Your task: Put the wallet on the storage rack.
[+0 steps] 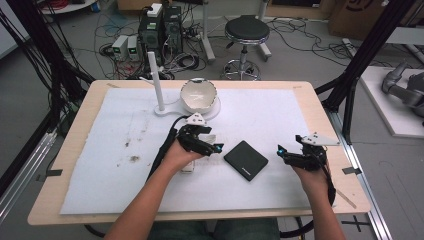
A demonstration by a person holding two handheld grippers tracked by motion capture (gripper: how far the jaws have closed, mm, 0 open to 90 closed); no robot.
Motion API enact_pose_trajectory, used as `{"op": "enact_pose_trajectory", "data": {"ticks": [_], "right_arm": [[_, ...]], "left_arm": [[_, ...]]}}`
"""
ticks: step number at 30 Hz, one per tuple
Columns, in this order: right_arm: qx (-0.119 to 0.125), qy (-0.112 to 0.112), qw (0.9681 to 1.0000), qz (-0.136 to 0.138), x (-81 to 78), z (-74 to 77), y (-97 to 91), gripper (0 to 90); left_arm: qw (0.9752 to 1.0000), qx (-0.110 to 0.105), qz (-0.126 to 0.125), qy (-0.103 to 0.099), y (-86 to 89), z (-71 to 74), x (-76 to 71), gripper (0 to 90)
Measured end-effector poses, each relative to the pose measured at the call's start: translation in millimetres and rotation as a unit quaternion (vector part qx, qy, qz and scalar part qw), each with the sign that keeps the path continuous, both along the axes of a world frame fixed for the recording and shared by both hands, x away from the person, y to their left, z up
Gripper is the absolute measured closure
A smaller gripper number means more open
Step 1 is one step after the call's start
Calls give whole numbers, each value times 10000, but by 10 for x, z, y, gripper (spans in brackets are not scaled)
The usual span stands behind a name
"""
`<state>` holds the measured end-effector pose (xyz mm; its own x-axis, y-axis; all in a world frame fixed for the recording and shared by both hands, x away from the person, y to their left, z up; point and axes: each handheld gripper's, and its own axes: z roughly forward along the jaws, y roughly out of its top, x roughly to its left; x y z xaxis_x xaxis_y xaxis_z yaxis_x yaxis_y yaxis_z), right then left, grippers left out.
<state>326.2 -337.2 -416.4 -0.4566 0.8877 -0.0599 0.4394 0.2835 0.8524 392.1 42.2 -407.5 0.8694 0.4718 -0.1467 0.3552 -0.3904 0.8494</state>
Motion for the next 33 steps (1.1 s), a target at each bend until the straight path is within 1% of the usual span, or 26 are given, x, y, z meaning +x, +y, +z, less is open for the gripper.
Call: {"op": "enact_pose_trajectory", "data": {"ticks": [1, 2, 3, 4, 5, 7, 8, 10, 11, 13, 14, 17, 20, 25, 26, 27, 29, 31, 33], "right_arm": [[-2, 3, 10000, 6, 1, -1, -1, 203], [-2, 3, 10000, 6, 1, -1, -1, 203], [-11, 5, 10000, -1, 0, -2, -4, 203], [5, 0, 10000, -14, 1, -3, -13, 203], [5, 0, 10000, -14, 1, -3, -13, 203], [5, -1, 10000, -14, -7, 0, -24, 203], [-5, -8, 10000, -26, -9, -1, -27, 203], [12, 6, 10000, -33, -10, -3, -29, 203], [7, 5, 10000, -21, -5, -6, -33, 203], [0, 15, 10000, -29, -1, -11, -31, 203], [0, 15, 10000, -29, -1, -11, -31, 203], [-39, 21, 10000, 2, 3, -15, -20, 203], [-67, 37, 10000, 16, 4, -18, -11, 203], [-134, 27, 9999, 42, 10, -23, 5, 203], [-141, 43, 9999, 48, 10, -25, 9, 203], [-157, 24, 9999, 63, 14, -28, 9, 203], [-173, 31, 9998, 56, 13, -28, 10, 203], [-171, 48, 9998, 66, 12, -30, 17, 203], [-189, 42, 9998, 57, 11, -28, 21, 203]], "left_arm": [[10000, 37, -34, 73, -83, -23, 19, 161], [10000, 37, -34, 73, -83, -23, 19, 161], [9999, 50, -64, 75, -134, -35, 32, 161], [9999, 36, -80, 119, -177, -44, 37, 161], [9999, 52, -108, 123, -207, -50, 42, 161], [9996, 104, -208, 161, -319, -88, 60, 161], [9996, 104, -208, 161, -319, -88, 60, 161], [9993, 157, -214, 248, -396, -127, 74, 161], [9992, 198, -230, 252, -414, -140, 82, 161], [9989, 215, -227, 348, -477, -185, 95, 161], [9987, 259, -232, 360, -494, -198, 101, 161], [9979, 356, -248, 483, -570, -265, 119, 161], [9973, 402, -288, 538, -637, -316, 127, 161], [9958, 572, -326, 638, -705, -391, 139, 162], [9953, 624, -343, 654, -718, -407, 139, 170], [9954, 662, -333, 600, -734, -412, 132, 171], [9954, 673, -320, 608, -738, -410, 129, 171], [9950, 745, -378, 540, -744, -406, 118, 195], [9949, 752, -399, 546, -747, -403, 110, 229]]}}
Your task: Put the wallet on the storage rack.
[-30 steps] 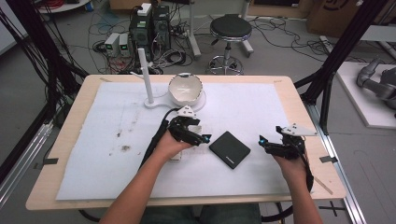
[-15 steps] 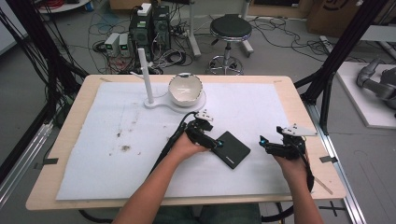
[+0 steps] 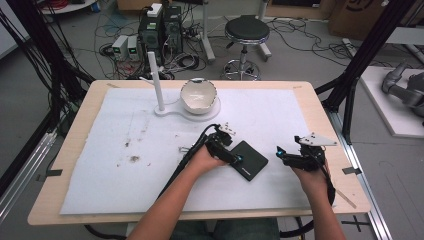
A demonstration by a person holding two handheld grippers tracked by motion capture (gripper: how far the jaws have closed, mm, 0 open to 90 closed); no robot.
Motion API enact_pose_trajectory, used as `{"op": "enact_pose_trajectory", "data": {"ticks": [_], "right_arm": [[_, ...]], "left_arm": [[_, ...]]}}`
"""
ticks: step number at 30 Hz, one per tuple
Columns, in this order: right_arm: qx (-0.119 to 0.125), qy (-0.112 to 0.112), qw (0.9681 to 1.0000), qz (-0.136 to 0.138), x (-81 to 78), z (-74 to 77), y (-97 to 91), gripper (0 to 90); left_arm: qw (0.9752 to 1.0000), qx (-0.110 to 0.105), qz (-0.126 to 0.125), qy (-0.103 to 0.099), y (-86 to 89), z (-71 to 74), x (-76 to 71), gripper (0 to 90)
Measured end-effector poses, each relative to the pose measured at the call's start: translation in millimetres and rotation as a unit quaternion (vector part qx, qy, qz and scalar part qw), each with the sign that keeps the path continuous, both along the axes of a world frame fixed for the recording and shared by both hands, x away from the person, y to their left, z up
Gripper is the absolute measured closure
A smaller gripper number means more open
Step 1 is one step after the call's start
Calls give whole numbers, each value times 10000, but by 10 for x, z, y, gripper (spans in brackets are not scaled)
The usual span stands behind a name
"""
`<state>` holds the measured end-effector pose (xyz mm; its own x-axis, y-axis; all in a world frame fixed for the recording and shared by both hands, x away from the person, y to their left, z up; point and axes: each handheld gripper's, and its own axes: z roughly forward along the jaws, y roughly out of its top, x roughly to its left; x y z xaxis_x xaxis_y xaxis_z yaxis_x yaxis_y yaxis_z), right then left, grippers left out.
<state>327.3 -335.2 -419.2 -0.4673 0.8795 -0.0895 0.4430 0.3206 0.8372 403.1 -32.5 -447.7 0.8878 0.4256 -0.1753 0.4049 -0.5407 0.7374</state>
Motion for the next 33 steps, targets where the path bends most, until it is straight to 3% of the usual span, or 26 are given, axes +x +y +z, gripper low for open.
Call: {"op": "enact_pose_trajectory", "data": {"ticks": [4, 5, 9, 10, 13, 16, 18, 24, 28, 33], "right_arm": [[-6, 4, 10000, -4, -2, -1, 3, 203], [-10, 18, 10000, -1, -3, -3, 2, 203], [-29, 13, 10000, 4, -5, -3, 4, 203], [-29, 13, 10000, 4, -5, -3, 4, 203], [-34, 29, 10000, -6, -7, -7, 13, 203], [-52, 31, 10000, -10, -8, -10, 15, 203], [-100, 35, 9999, 1, -12, -15, 21, 203], [-106, 37, 9999, -8, -10, -21, 16, 203], [-120, 10, 9999, -5, -4, -25, 10, 203], [-107, 15, 9999, -9, -6, -24, 9, 203]], "left_arm": [[9998, -60, -145, 75, 1, 11, -19, 306], [9996, -114, -232, 117, 4, 11, -23, 421], [9996, -176, -114, 182, 10, 5, -39, 485], [9996, -198, -126, 147, 9, 5, -46, 485], [9998, -119, -153, -16, 12, 34, -61, 615], [9988, 97, -245, -402, 8, 79, -99, 692], [9985, 122, -214, -480, 7, 100, -113, 753], [9983, 41, -231, -530, 33, 139, -119, 801], [9978, -339, -255, -503, 89, 259, -156, 815], [9965, -526, -255, -603, 198, 458, -202, 824]]}}
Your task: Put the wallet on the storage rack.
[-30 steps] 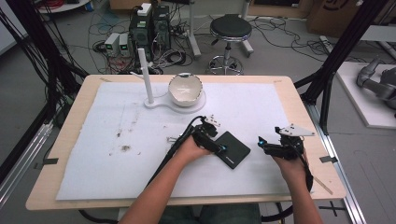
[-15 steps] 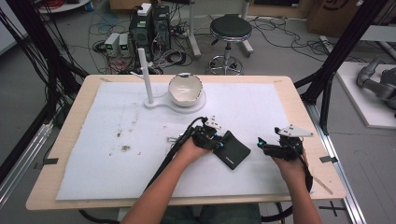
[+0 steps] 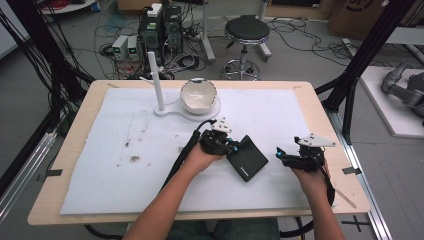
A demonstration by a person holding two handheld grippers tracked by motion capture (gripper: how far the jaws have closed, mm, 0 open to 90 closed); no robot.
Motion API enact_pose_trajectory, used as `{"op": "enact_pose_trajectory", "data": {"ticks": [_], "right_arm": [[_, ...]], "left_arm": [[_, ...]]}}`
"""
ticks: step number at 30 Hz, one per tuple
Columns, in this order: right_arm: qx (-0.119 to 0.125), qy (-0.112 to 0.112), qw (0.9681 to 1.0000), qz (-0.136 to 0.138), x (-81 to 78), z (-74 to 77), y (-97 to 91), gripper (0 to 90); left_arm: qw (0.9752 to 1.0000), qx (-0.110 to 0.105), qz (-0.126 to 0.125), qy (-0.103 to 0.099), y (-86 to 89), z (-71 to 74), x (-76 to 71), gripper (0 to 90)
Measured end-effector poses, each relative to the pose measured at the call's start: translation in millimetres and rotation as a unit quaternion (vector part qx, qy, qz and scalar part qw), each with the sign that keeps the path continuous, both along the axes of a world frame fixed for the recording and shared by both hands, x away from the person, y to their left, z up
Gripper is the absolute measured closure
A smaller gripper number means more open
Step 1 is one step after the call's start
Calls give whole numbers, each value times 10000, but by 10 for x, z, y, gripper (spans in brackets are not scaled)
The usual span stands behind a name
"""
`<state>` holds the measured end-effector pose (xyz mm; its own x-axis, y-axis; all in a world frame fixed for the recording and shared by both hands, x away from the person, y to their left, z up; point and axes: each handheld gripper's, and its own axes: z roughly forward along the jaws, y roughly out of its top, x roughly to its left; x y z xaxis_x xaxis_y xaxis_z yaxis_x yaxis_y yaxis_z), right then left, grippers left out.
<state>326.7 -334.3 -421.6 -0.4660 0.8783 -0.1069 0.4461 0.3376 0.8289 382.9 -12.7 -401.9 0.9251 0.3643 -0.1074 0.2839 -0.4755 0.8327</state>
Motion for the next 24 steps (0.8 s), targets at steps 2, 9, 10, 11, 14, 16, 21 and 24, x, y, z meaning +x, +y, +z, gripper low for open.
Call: {"op": "enact_pose_trajectory", "data": {"ticks": [2, 9, 10, 11, 14, 16, 21, 24], "right_arm": [[4, -6, 10000, 2, -1, 0, 1, 203], [11, 29, 10000, 10, 1, -4, 24, 203], [-3, 27, 10000, 21, 3, -3, 24, 203], [-3, 27, 10000, 21, 3, -3, 24, 203], [-5, 26, 10000, 24, 2, -8, 26, 203], [7, 33, 10000, 31, 5, -13, 24, 203], [3, 52, 10000, 40, 7, -23, 26, 203], [-6, 53, 10000, 61, 5, -21, 42, 203]], "left_arm": [[10000, -25, -1, -58, 23, 39, -7, 824], [9992, -101, 50, -383, 153, 334, -21, 827], [9990, -124, 89, -431, 200, 411, 2, 827], [9990, -124, 89, -431, 200, 411, 2, 828], [9980, -199, 201, -570, 286, 562, 41, 828], [9972, -279, 288, -638, 343, 649, 62, 828], [9950, -355, 515, -777, 513, 836, 143, 828], [9930, -377, 678, -889, 624, 971, 191, 827]]}}
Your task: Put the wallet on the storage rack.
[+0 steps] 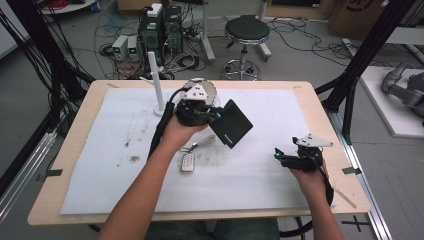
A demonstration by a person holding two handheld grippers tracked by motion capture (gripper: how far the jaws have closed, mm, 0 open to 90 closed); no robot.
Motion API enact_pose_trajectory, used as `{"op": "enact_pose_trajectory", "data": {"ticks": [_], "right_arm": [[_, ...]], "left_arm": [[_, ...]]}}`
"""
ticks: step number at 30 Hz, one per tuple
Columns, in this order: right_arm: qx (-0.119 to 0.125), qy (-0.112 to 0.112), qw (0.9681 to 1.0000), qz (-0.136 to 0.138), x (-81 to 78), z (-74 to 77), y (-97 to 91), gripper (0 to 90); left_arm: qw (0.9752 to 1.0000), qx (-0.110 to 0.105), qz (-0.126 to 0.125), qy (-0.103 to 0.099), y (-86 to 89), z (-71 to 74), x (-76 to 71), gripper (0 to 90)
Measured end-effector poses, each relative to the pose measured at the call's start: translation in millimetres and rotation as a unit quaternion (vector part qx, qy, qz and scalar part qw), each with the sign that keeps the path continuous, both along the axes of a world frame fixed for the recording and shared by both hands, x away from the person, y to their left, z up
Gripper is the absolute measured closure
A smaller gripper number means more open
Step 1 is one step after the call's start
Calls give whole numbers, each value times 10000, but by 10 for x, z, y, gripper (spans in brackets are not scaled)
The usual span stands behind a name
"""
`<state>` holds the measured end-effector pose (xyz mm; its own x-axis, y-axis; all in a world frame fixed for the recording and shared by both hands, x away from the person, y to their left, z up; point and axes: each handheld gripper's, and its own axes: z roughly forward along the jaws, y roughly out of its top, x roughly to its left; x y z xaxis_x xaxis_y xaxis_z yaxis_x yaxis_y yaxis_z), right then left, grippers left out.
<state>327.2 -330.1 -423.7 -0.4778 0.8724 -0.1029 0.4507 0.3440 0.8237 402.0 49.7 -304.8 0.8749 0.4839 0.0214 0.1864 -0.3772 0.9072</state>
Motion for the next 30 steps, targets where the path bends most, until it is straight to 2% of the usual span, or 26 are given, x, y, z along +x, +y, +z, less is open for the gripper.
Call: {"op": "enact_pose_trajectory", "data": {"ticks": [6, 12, 19, 24, 30], "right_arm": [[-16, 16, 10000, 36, 8, -5, 21, 203], [-33, 1, 10000, 45, 9, -4, 27, 203], [-29, -4, 10000, 40, 4, -3, 33, 203], [-23, 3, 10000, 44, 8, -3, 36, 203], [-13, 12, 10000, 52, 19, -11, 43, 203]], "left_arm": [[9996, -75, 210, -159, 211, 275, 83, 827], [9986, -47, 458, -261, 321, 420, 167, 828], [9972, -27, 689, -286, 408, 480, 285, 827], [9959, 71, 850, -302, 473, 510, 403, 827], [9931, 150, 1127, -280, 535, 449, 572, 827]]}}
